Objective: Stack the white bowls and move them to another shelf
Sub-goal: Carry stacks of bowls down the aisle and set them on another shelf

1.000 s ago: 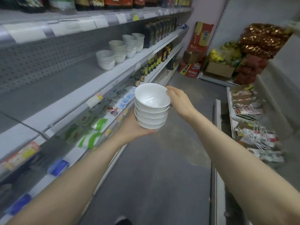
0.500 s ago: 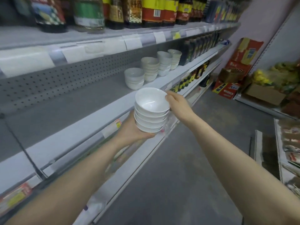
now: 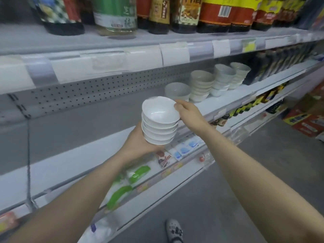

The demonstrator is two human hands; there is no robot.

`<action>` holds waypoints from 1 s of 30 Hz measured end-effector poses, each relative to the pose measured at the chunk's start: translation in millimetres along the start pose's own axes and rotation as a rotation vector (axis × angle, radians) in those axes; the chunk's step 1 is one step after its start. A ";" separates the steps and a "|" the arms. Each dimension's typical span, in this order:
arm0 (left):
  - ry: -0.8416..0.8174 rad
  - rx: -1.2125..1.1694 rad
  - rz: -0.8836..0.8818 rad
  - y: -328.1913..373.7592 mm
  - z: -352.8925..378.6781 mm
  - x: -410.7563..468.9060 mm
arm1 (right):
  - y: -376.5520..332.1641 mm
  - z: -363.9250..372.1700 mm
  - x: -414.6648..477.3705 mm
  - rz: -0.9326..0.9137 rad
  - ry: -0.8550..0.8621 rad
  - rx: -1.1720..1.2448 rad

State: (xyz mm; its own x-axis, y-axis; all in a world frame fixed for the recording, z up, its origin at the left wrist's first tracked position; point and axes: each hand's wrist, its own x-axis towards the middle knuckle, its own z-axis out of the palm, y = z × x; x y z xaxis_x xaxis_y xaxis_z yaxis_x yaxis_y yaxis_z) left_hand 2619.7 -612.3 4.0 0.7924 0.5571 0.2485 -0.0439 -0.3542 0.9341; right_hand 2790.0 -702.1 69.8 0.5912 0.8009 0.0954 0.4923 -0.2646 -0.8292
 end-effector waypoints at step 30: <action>0.292 0.338 -0.533 -106.2 33.8 142.2 | 63.7 -6.6 222.4 -0.464 -0.203 -0.238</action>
State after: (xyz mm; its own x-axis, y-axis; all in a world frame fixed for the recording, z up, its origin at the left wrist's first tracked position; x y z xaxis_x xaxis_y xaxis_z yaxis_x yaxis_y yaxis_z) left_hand 2757.6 -520.8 -68.5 0.4552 0.8825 -0.1187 0.5349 -0.1644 0.8288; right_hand 2957.1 -544.5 41.8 0.1547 0.9435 0.2931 0.8159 0.0453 -0.5765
